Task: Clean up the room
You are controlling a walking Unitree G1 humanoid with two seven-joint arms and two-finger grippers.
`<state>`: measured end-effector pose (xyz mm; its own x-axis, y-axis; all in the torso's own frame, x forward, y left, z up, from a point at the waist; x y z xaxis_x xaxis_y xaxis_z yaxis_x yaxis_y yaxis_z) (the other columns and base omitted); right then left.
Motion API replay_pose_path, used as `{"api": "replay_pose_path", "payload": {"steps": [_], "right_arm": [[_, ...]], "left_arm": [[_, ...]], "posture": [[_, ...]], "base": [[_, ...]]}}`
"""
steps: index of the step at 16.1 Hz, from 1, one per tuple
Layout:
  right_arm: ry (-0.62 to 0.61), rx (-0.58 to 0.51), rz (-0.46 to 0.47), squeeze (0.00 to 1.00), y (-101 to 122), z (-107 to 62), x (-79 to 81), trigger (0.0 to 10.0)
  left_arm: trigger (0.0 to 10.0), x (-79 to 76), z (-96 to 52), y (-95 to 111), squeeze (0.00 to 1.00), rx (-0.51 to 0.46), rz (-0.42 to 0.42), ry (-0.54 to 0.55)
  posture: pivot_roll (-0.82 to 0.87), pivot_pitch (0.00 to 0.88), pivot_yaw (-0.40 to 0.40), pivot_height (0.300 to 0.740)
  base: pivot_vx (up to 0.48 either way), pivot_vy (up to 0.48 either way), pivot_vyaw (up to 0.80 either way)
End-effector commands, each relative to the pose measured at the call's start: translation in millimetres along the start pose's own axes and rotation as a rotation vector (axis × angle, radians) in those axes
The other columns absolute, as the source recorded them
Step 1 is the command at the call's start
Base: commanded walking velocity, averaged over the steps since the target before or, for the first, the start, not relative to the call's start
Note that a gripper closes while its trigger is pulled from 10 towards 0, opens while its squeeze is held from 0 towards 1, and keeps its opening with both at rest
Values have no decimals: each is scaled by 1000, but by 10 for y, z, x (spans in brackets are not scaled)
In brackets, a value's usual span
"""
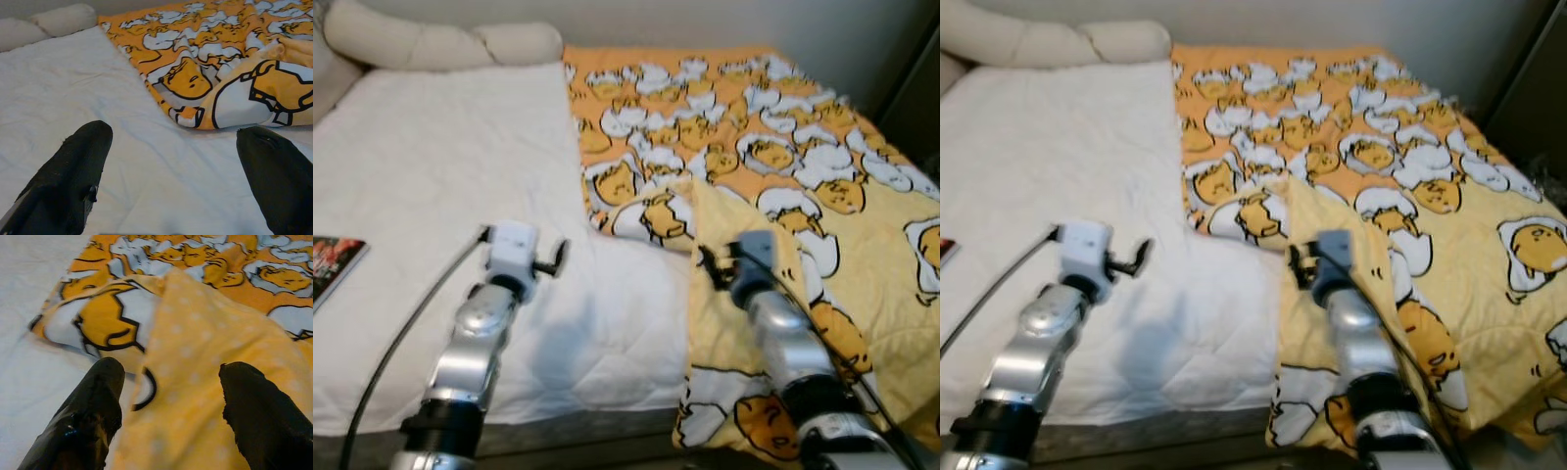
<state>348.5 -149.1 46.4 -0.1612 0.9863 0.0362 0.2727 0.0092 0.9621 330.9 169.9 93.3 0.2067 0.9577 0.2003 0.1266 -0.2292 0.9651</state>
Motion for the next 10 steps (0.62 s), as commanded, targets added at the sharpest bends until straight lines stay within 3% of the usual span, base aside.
{"api": "replay_pose_path", "payload": {"steps": [1, 5, 6, 7, 10], "right_arm": [[54, 20, 14, 1000, -2, 40, 140, 10000], [57, 229, -110, 1000, -321, 59, 139, 10000], [63, 263, -136, 831, -369, 59, 147, 10000], [48, 323, -171, 0, -441, 64, 128, 10000], [69, 440, -211, 0, -572, 53, 132, 10000]], "left_arm": [[10000, 75, -15, 39, 0, -8, 20, 5], [10000, -137, -120, -3, 0, 28, 50, -210], [10000, -193, -146, -8, 0, 32, 56, -258], [10000, -318, -207, 7, 0, 32, 67, -371], [10000, -460, -362, -16, 0, 92, 129, -605]], "posture": [[30, 0, -41, 740], [42, 0, -42, 740], [42, 0, -42, 740], [62, 0, -54, 740], [77, 0, -60, 740]], "base": [[0, 0, 0], [0, 0, 0], [0, 0, 0], [0, 0, 0], [0, 0, 0]]}}
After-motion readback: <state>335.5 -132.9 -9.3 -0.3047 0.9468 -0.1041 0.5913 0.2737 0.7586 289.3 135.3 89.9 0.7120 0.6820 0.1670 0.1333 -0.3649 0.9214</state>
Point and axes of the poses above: a point about 5 cm out from each wrist's last joint towards the gripper, its own z axis pointing out of the wrist towards the gripper, its own y axis along the axis of the wrist's last joint, x = y × z, the point moved 3 cm from there along z, pointing out of the wrist towards the gripper, and after that the axes turned 1 degree about z, right-handed, at the moved point
